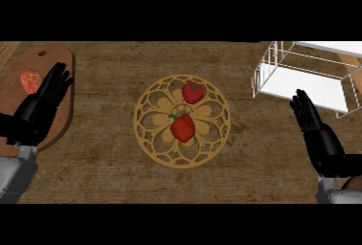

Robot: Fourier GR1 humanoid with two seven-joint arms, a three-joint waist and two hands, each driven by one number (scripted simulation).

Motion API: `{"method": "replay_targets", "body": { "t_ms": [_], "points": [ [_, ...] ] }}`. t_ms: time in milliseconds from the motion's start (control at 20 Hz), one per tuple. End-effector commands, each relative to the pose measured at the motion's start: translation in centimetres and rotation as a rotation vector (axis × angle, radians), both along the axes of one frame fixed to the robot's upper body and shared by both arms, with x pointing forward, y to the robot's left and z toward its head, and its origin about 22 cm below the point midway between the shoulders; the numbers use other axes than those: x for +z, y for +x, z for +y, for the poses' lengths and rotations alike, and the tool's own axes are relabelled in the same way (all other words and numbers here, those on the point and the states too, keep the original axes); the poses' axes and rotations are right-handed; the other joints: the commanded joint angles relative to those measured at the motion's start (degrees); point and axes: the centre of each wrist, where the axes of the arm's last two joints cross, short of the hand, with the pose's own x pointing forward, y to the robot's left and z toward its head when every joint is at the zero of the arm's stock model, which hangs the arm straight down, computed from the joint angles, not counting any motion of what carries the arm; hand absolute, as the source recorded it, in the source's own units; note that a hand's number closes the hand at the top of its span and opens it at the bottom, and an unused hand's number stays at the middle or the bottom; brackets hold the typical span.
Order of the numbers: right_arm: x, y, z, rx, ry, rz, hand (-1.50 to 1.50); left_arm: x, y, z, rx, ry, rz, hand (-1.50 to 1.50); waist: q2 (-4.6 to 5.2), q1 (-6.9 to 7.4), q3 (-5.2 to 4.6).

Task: Pick the bell pepper from the placemat and place it in the tiered shelf

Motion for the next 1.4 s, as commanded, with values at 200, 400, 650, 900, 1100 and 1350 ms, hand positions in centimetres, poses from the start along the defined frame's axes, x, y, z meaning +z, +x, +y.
{"method": "replay_targets", "body": {
  "t_ms": [200, 400, 650, 900, 1100, 1350],
  "points": [
    [9.4, 7.2, 1.1, 0.101, -0.057, -0.183, 1.50, -7.6, -3.6, -0.1, 0.158, -0.085, 0.392, 0.00, 0.77, 0.97, 1.55],
    [5.2, 7.7, -0.2, -0.073, -0.296, 0.198, 1.50, -8.9, -4.7, -1.3, 0.154, -0.130, 0.538, 0.00, 0.69, 1.37, 1.55],
    [4.5, 9.5, -2.4, 0.136, -0.167, 0.120, -1.50, -8.6, -3.7, -0.6, 0.176, -0.147, 0.557, 0.00, 0.39, -0.60, 1.66],
    [7.1, 10.4, -0.1, 0.379, -0.235, 0.132, -1.50, -9.6, -5.4, -1.3, 0.167, -0.156, 0.566, 0.00, 0.11, -0.78, 1.60],
    [10.8, 10.7, 1.9, 0.468, -0.298, 0.174, -1.50, -8.9, -6.0, -2.6, 0.178, -0.148, 0.570, 0.00, -0.13, -0.73, 1.61],
    [13.8, 10.4, 5.9, 0.522, -0.432, 0.249, -1.50, -8.5, -5.1, -3.0, 0.196, -0.147, 0.576, 0.00, -0.08, -1.05, 1.58]
  ]
}}
